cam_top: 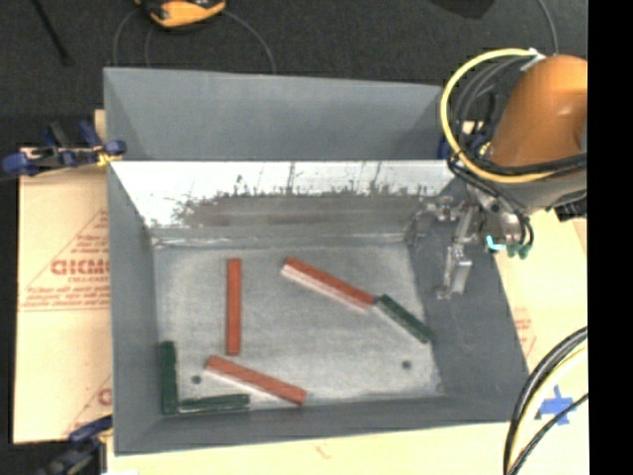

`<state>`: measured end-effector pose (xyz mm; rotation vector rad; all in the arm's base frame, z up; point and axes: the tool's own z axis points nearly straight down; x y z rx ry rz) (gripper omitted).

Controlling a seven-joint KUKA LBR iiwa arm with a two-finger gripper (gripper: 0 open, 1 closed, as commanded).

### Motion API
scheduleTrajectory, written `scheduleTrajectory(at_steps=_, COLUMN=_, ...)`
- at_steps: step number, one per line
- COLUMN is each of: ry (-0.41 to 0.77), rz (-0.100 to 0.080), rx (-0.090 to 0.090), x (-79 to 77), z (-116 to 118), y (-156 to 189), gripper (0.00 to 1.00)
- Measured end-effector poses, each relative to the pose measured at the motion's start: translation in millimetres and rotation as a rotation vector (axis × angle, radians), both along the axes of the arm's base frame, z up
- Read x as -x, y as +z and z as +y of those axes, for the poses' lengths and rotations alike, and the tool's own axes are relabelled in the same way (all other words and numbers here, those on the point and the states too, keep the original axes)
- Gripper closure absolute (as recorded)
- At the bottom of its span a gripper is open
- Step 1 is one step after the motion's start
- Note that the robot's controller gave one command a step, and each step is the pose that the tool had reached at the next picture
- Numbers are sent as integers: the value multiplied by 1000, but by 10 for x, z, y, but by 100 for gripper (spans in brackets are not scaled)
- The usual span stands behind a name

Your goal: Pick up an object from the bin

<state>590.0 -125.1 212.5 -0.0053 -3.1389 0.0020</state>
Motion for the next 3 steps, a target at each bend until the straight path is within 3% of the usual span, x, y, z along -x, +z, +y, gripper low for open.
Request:
scheduleTrajectory(at_steps=1, ry=2, rz=-8, rx=1, x=-17, z=3, y=44, gripper=0)
scheduleTrajectory(at_steps=2, ry=-18, rz=-14, rx=2, x=80, z=-77, y=-453, gripper=0)
scheduleTrajectory(at_steps=3, ry=-52, rz=-6, rx=-1, x=495, z=200, y=-847, gripper=0)
